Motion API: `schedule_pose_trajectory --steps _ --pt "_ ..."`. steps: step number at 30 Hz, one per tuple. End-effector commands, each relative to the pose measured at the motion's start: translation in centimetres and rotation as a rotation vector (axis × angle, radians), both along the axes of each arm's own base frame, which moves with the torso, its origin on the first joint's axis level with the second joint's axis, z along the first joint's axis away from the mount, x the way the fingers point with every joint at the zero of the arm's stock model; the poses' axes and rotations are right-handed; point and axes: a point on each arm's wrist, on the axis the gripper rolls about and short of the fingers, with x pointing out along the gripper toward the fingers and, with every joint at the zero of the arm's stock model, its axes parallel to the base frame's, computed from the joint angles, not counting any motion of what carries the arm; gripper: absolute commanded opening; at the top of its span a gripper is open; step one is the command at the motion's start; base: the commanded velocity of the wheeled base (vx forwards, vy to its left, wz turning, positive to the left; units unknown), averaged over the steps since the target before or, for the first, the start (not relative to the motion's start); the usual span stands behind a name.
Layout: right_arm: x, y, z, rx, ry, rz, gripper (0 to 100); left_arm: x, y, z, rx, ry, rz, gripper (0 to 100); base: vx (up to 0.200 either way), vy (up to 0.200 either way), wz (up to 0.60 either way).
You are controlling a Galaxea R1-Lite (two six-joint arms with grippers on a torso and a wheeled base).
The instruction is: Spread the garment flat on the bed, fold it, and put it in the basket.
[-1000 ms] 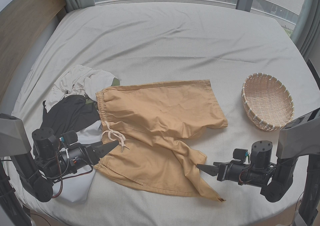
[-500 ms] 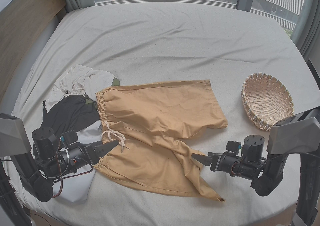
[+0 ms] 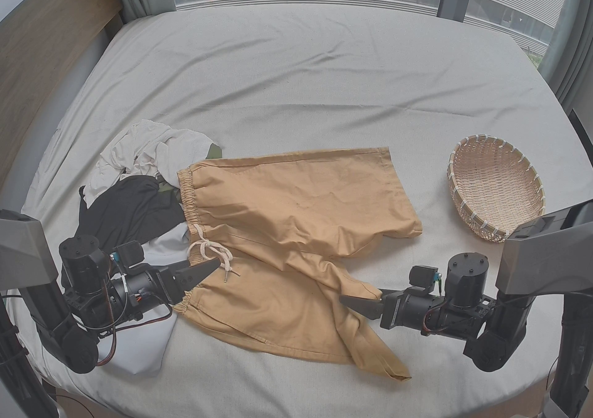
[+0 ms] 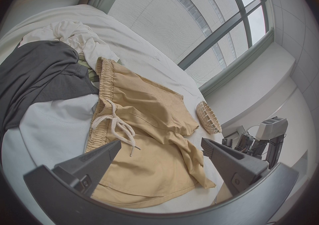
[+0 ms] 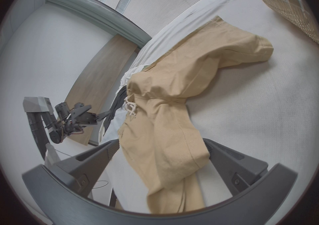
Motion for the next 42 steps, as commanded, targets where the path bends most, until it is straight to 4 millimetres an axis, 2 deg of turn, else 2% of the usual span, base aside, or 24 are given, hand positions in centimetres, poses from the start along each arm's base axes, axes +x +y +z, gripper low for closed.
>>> schedule_pose_trajectory --steps 1,6,7,19,25,28,33,42 --pt "-2.4 0.6 2.5 0.048 -0.017 0.067 100 -0.1 0.0 0.0 0.0 0.001 -0.001 100 0.0 0.0 0.0" --pt "-3.3 0.9 2.8 0.056 0.0 0.09 100 -0.1 0.0 0.0 0.0 0.002 -0.001 100 0.0 0.0 0.0" --pt "-4.2 1.3 2.6 0.048 0.016 0.124 100 -0.1 0.0 0.0 0.0 0.001 -0.001 100 0.0 0.0 0.0" --pt "-4.2 2.6 1.9 0.046 0.024 0.162 100 -0.2 0.0 0.1 -0.001 -0.001 -0.001 100 0.0 0.0 0.0" --pt "-5.0 3.2 2.3 0.099 0.082 0.233 100 -0.3 -0.4 0.2 -0.001 -0.004 -0.016 100 0.0 0.0 0.0" --pt "-4.8 2.7 3.3 0.13 0.076 0.22 100 -0.3 -0.4 0.2 -0.001 -0.004 -0.018 100 0.0 0.0 0.0" --pt "-3.1 0.8 2.8 0.114 0.068 0.13 100 -0.3 -0.5 0.1 -0.001 -0.002 -0.019 100 0.0 0.0 0.0" --pt "0.1 -2.8 -1.0 -0.034 0.035 0.009 100 -0.3 -0.4 0.0 0.0 0.002 -0.018 100 0.0 0.0 0.0"
